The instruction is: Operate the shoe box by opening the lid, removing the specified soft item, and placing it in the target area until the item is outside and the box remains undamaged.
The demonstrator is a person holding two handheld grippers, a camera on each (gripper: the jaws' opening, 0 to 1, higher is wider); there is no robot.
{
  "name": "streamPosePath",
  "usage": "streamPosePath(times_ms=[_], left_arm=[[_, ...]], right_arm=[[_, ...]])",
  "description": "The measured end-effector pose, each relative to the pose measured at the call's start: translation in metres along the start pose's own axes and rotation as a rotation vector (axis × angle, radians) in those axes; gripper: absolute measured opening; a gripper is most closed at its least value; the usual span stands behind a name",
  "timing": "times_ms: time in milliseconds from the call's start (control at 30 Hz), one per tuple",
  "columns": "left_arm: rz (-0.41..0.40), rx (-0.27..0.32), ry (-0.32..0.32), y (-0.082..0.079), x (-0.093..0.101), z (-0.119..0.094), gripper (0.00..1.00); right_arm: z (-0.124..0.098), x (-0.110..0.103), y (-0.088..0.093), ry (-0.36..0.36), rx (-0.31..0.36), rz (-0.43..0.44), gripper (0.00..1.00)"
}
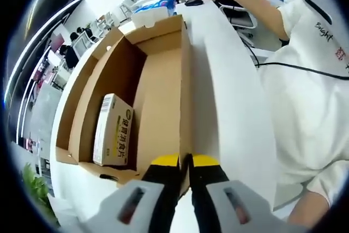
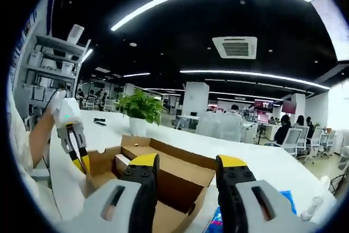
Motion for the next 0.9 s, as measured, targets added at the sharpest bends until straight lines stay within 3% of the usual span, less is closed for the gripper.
streamPosePath(times_ms=[33,133,267,333,433,533,600,700,767,900], left_arm=[[-0.004,-0.004,0.001,0.000,0.000,0.000,0.05],[-0.003,-0.002,0.000,0.000,-0.001,0.000,0.05],[-0.011,-0.001,-0.002,0.000,-0.001,0.000,0.05],[-0.014,-0.004,-0.002,0.000,-0.001,0.000,0.05],[-0.014,0.005,0.000,0.001,-0.001,0.000,0.05],[-0.017,0.003,0.006,0.001,-0.002,-0.001,0.05],[-0.026,-0.002,0.012,0.001,-0.002,-0.001,0.05],[-0.032,-0.002,0.010,0.001,-0.002,-0.001,0.05],[-0.024,0.000,0.005,0.001,-0.001,-0.001,0.05],[-0.005,-0.013,-0.016,0.001,0.003,0.000,0.05]], right_arm=[[0.000,-0.002,0.006,-0.009,-0.010,0.023,0.42],[-0.001,-0.006,0.014,-0.025,-0.018,-0.016,0.41],[0.001,-0.010,0.017,-0.049,-0.012,-0.055,0.43],[0.005,-0.013,0.016,-0.041,0.011,-0.071,0.49],[0.007,-0.023,0.020,-0.068,-0.022,-0.083,0.50],[0.008,-0.032,0.020,-0.083,-0.028,-0.065,0.42],[0.010,-0.038,0.021,-0.113,-0.055,0.005,0.36],[0.010,-0.040,0.022,-0.130,-0.060,-0.013,0.36],[0.007,-0.039,0.027,-0.113,-0.103,-0.052,0.33],[0.001,-0.039,0.030,-0.103,-0.090,-0.028,0.33]])
Point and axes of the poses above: the point that each gripper's makers call its tool centre point, and the gripper's own axes: z roughly forward along the fingers, x roughly to its right, y roughly out of its underside, the point moved 7 cm from there along -z, roughly backward along the fingers, and after that the axes turned 9 degrees about y, right-handed, at the moved point
